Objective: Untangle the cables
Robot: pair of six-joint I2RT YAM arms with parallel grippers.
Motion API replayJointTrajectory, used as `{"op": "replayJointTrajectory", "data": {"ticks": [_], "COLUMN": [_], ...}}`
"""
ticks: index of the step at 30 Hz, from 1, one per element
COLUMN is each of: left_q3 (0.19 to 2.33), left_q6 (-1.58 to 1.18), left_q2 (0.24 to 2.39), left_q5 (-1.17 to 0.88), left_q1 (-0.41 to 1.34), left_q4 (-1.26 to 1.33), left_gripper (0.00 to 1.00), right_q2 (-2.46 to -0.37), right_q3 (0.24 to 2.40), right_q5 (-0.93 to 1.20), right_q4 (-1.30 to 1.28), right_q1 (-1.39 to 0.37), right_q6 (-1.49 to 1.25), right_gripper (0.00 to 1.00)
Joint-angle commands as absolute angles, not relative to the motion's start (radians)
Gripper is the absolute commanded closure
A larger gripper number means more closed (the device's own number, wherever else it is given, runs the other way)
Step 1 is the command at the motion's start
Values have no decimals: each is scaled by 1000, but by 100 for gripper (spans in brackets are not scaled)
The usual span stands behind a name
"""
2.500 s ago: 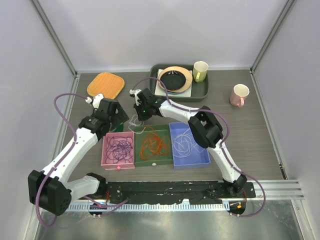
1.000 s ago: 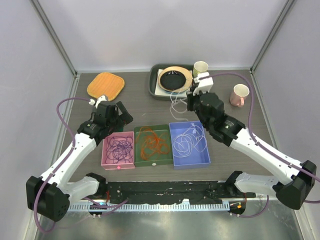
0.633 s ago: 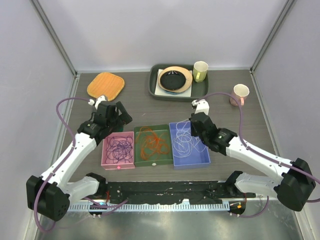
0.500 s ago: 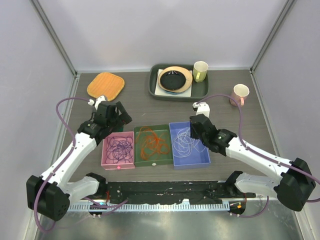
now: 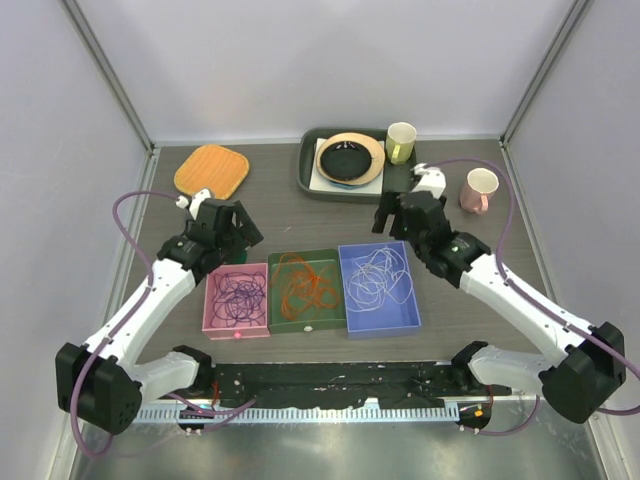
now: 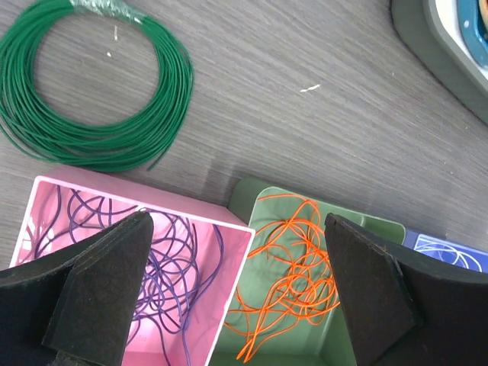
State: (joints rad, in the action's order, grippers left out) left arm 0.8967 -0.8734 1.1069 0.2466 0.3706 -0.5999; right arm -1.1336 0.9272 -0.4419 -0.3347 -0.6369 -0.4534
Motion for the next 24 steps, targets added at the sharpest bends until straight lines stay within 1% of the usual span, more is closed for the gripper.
{"op": "replayJointTrajectory", "data": {"ticks": [1, 7, 15, 24], "left_q3": [979, 1006, 1011, 1009], "left_q6": [-838, -822, -824, -828], "left_q2": [1137, 1150, 1108, 1091], "left_q5": [310, 365, 417, 425], "left_q1": [365, 364, 364, 362], "left_q4": [-603, -618, -649, -650], "left_gripper": [0, 0, 0, 0], "right_q2": [-1169, -1201, -1167, -1166], "right_q3": [1012, 1026, 993, 986], "right_q5": [-426, -471, -555, -540], "right_q4": [-291, -275, -256, -239], "right_q1": [-502, -489, -489, -489], "right_q6": [-526, -485, -472, -460], "right_gripper": [6, 5, 3, 3]}}
